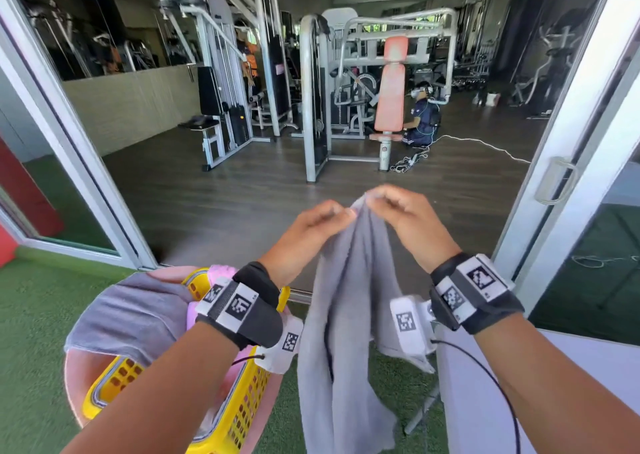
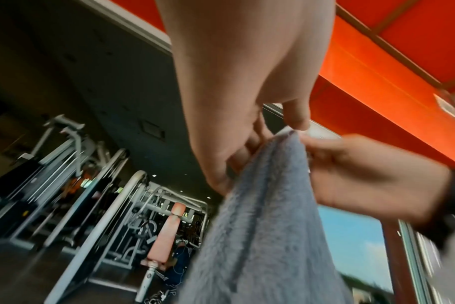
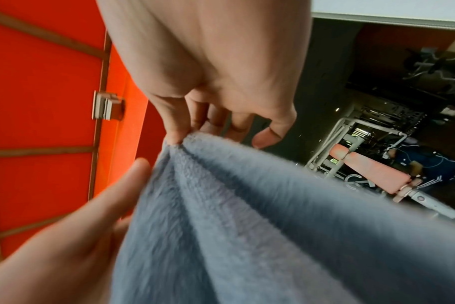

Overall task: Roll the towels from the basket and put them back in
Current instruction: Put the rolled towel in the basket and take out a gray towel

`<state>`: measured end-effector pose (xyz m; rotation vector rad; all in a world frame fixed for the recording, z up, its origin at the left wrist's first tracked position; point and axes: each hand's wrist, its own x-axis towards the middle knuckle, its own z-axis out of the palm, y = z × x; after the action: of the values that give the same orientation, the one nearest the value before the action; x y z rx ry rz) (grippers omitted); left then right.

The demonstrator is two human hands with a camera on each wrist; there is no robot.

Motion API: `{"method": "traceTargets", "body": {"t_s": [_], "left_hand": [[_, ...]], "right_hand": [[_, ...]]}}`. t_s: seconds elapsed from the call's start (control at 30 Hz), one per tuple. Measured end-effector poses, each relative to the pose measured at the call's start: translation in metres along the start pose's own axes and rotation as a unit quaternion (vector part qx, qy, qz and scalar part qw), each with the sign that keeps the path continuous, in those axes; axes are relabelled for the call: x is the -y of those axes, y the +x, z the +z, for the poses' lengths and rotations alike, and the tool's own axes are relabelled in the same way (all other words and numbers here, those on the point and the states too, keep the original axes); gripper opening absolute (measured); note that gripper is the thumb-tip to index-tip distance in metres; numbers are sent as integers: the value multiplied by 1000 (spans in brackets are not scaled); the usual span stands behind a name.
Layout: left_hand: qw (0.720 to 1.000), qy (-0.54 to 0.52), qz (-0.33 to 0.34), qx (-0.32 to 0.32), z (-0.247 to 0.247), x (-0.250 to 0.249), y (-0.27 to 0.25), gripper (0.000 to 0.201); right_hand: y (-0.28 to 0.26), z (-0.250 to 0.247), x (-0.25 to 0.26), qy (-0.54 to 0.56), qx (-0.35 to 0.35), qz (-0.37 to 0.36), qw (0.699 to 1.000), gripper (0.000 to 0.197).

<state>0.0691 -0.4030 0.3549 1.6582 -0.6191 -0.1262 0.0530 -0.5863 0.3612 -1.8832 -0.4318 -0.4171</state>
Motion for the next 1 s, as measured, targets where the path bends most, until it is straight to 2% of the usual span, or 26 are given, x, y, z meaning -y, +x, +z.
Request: {"method": "traceTargets", "body": {"t_s": [0.07,0.2,0.27,0.37,0.43,0.53,0.6,0.7,0.77,0.83,0.93,1.0], "left_hand": [[999,3,0,33,9,-1,-4,21],[990,-124,14,-64,-2,-14,5,23],[989,-123,4,-79,-4,-12,8,27],[1000,-6,1,-10,13,-7,0,27],[1000,-10,8,14,21,-9,-1,24],[993,-95,44,-45,11,-14,8,32],[991,-117,38,-55,1,-15,15,37],[999,-23,24,27,9,-9,12,22],[998,-11,-2,65,18,-3,7,26],[998,-38,2,48,19,0,6,29],[994,-100,29,-37,4,-3,13,25],[992,-112,26,-56,2,-5,14,22]], "right_hand": [[8,-2,5,-19,-28,-26,999,16],[-12,14,-18,-41,64,25,997,36],[-19,14,-22,-37,76,44,995,39],[-7,0,-5,-27,-6,-8,1000,24],[2,-6,4,-25,-36,-33,998,18],[-6,-1,-12,-50,10,-5,999,27],[-14,1,-23,-52,39,26,998,38],[-6,-8,-14,-50,-16,-3,999,27],[4,-15,2,-40,-56,-38,997,16],[5,-14,5,-49,-50,-55,996,16],[-12,-5,-13,-66,29,-22,997,38],[-17,-4,-17,-74,59,-2,996,44]]}}
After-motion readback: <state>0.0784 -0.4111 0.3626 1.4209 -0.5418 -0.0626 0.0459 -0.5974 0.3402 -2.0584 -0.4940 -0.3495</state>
